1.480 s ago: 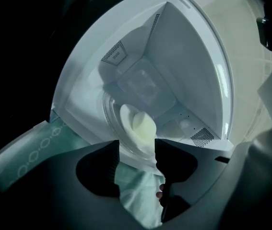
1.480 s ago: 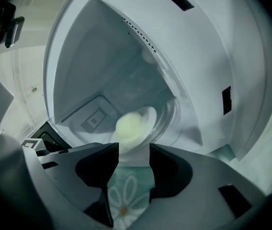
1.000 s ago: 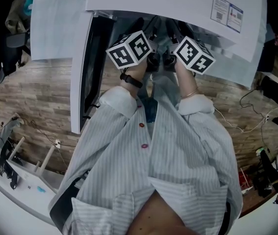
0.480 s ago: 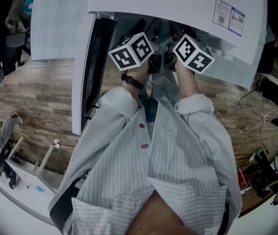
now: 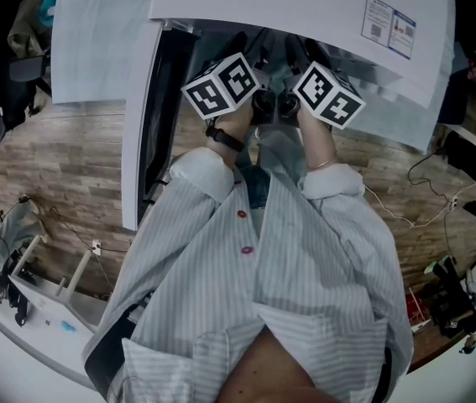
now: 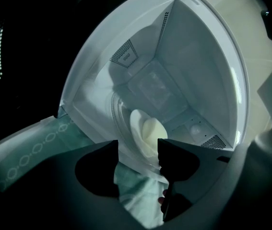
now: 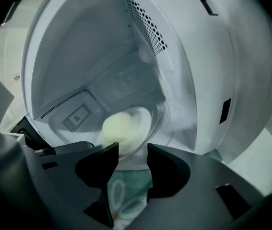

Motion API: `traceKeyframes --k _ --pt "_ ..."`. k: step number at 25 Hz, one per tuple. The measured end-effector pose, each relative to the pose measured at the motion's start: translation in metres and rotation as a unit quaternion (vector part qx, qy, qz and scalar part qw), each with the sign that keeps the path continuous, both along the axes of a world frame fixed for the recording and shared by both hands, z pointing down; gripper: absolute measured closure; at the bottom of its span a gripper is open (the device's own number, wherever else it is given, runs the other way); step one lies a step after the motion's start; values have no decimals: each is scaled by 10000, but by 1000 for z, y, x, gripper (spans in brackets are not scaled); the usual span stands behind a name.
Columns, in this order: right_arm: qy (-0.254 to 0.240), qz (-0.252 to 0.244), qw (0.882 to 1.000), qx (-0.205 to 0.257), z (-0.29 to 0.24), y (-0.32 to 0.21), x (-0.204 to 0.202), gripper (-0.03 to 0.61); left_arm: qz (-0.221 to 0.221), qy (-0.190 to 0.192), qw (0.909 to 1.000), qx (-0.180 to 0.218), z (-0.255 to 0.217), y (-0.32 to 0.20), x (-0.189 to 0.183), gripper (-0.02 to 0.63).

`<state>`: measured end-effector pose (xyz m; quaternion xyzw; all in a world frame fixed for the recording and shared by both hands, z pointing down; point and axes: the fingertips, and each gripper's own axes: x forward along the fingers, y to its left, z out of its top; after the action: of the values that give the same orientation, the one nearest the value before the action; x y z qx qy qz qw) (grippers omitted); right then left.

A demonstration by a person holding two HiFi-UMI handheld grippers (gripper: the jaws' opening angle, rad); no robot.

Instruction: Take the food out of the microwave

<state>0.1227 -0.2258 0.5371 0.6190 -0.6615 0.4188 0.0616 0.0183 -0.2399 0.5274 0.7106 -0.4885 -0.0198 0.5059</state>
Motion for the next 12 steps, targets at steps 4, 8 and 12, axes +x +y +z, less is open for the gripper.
traceKeyframes --k 4,8,12 --pt "-205 -1 9998 -52 2 6 -4 387 -44 49 10000 -14 0 0 -1 350" --pt "-491 2 9987 -93 4 10 -9 404 -34 249 9997 -69 0 0 1 351" --pt "-856 44 9962 -132 5 13 -13 414 39 567 9982 -168 0 4 8 351"
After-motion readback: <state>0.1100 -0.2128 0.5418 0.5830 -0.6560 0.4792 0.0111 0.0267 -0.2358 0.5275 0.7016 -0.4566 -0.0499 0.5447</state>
